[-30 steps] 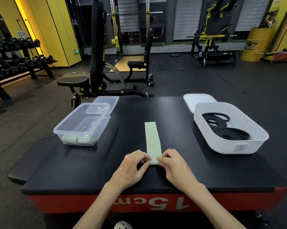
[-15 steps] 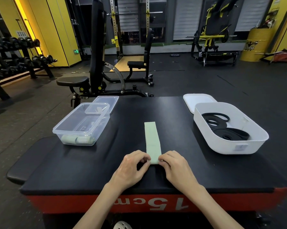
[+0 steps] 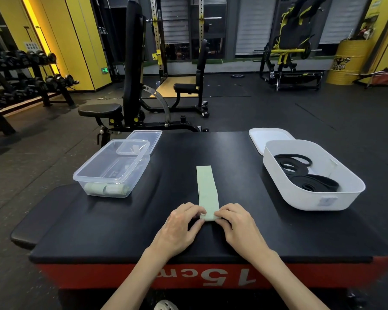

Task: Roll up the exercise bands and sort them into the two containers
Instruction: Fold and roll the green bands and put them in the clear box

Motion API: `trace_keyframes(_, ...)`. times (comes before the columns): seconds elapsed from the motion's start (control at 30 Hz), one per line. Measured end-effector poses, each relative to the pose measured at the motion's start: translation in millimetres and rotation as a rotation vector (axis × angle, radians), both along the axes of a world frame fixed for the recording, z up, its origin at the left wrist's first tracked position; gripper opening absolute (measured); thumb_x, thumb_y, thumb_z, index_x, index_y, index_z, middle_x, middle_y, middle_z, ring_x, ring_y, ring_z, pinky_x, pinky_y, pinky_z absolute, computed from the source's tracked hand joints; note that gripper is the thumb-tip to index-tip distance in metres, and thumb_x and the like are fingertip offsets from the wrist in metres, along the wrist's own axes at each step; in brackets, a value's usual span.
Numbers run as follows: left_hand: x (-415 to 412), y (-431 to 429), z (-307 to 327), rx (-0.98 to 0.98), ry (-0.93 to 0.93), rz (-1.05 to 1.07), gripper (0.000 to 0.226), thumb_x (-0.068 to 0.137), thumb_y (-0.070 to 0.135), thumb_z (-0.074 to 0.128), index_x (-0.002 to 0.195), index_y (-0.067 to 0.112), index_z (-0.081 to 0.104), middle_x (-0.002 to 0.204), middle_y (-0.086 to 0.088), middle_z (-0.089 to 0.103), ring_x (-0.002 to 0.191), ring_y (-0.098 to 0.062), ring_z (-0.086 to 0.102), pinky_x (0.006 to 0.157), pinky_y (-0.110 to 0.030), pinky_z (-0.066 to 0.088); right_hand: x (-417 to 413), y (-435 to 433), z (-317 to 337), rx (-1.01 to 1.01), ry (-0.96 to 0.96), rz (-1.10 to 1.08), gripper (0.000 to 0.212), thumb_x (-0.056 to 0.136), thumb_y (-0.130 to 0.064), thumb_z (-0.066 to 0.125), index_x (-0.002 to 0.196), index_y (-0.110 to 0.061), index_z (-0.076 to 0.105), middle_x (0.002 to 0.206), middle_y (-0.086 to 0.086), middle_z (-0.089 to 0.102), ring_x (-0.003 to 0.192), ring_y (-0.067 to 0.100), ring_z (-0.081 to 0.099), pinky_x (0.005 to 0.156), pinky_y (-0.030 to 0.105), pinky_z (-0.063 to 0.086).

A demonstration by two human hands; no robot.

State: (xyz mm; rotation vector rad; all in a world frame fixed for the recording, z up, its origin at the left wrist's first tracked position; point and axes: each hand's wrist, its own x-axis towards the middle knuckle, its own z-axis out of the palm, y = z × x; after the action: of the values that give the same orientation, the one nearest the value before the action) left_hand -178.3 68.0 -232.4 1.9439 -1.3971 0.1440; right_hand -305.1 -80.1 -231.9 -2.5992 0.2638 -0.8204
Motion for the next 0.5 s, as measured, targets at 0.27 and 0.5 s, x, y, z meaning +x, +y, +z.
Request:
trace_keyframes(0.27,1.5,0.1,-1.6,0.023,-0.001,-0.008,0.020,0.091,0.033,0.053,0.102,0.020,0.063,0.093,0.013,0.057,0.083,0.000,0.051,0.079,-0.021,0.047,-0.9,2.8,-0.4,-0.046,0.013,-0.006,0.015,0.082,-0.003,0.067,0.094,-0.012,0.069,0.089,-0.005,0.060,0.087,0.009,0.054,0.075,0.014,0.043)
trace_keyframes(0.5,-0.1,1.0,-2.0,0.018,-0.004,-0.022,0.029,0.093,0.040,0.047,0.101,0.019,0.065,0.092,0.013,0.058,0.085,0.002,0.051,0.079,-0.020,0.047,-5.1,3.1,-0.1,-0.085,0.012,0.021,0.014,0.083,-0.001,0.066,0.092,-0.011,0.067,0.085,-0.003,0.058,0.080,0.013,0.053,0.069,0.021,0.048)
